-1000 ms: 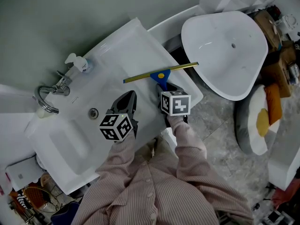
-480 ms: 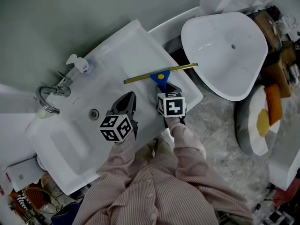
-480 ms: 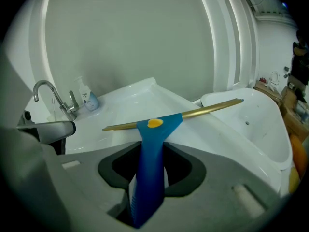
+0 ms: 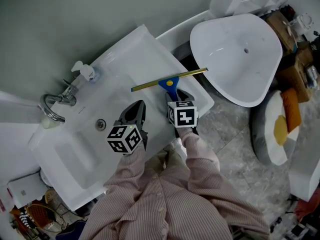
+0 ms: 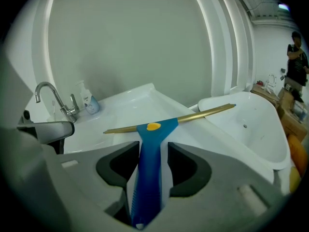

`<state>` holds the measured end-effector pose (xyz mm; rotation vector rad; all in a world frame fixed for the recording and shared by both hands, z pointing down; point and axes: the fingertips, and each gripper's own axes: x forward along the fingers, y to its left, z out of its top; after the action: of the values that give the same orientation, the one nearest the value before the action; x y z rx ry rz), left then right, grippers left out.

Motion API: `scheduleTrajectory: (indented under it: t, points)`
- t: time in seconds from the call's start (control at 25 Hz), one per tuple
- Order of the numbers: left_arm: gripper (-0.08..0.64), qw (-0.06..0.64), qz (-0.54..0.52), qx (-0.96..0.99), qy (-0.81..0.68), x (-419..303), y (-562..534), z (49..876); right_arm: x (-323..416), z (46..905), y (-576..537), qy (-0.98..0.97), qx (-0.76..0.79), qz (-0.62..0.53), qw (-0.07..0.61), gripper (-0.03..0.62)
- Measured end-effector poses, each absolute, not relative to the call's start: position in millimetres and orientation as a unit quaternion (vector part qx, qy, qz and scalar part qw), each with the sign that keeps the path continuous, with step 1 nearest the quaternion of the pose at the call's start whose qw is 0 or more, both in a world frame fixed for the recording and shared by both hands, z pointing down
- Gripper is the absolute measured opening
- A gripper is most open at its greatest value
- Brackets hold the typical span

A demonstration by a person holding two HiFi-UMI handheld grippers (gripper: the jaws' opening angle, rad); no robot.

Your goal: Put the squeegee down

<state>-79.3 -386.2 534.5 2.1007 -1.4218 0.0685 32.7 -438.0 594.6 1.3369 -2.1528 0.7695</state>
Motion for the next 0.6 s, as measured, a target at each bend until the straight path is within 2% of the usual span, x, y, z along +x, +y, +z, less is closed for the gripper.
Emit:
scheduleTrajectory:
  t: [0.4, 0.6]
  points:
    - [-0.002, 0.280, 0.019, 0.806, -0.520, -68.8, -371.4, 517.1, 39.5, 551.5, -425.3, -0.811, 0.509, 0.230, 0.172, 0.164]
    - [-0.002, 0.262, 0.015, 0.815, -0.517, -65.1, -359.4, 501.8, 41.5, 531.5, -410.3, -0.829, 0.496, 0.205, 0.159, 0.122]
